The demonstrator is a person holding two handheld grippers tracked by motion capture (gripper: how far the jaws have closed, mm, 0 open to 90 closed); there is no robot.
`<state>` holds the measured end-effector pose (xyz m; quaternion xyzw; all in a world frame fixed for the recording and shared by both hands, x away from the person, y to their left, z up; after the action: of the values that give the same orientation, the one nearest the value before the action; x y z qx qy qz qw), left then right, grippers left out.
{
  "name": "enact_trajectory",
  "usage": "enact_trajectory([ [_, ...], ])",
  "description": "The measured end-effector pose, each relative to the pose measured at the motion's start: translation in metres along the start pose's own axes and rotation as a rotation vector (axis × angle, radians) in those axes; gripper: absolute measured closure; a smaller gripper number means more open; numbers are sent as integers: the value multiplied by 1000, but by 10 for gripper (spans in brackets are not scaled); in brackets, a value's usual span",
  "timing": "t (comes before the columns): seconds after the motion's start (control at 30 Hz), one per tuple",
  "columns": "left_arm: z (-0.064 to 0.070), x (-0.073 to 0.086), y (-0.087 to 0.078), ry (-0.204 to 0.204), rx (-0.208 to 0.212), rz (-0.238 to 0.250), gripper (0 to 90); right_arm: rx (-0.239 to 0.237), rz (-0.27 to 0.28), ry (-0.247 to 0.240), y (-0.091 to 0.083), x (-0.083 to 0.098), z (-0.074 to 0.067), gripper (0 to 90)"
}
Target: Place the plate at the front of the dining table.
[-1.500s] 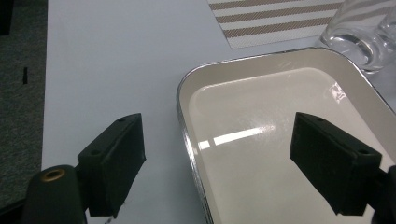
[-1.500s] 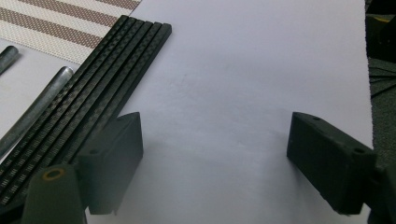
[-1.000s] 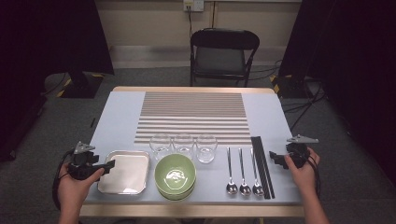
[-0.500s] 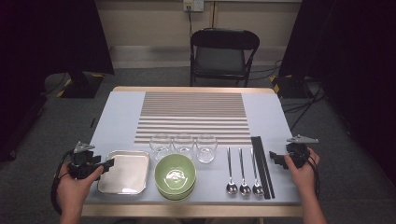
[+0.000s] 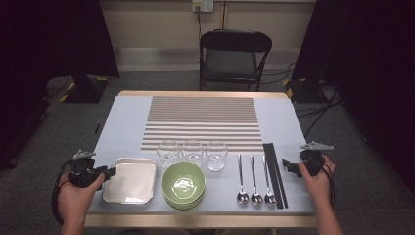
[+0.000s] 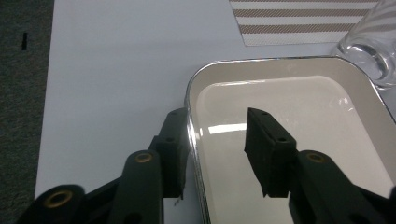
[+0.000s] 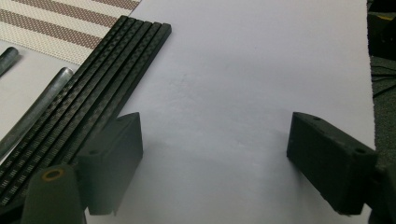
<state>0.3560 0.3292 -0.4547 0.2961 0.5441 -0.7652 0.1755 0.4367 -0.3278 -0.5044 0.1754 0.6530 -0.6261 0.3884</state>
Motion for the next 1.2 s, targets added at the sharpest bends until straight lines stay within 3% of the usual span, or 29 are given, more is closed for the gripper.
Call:
enact_trajectory([
  [0.43, -8, 0, -2, -38, -2, -19, 686, 0, 0, -1, 0, 0, 0, 174],
  [0.83, -10, 1, 0, -88, 15, -79, 795, 0, 0, -1, 0, 0, 0, 174],
  [1.2, -11, 1, 3, -87, 6, -103, 846, 0, 0, -1, 0, 0, 0, 174],
])
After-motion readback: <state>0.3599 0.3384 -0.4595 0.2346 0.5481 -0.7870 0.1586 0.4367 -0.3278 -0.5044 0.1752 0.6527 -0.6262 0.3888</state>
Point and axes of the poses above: each handheld gripper's, and its own axes: y roughly forward along the jaws, x roughly out of its underside, z roughly to its right, the point moved 4 cm from there along y, roughly forward along the jaws, and after that the axes turned 6 degrees about x, right-handed, at the moved point
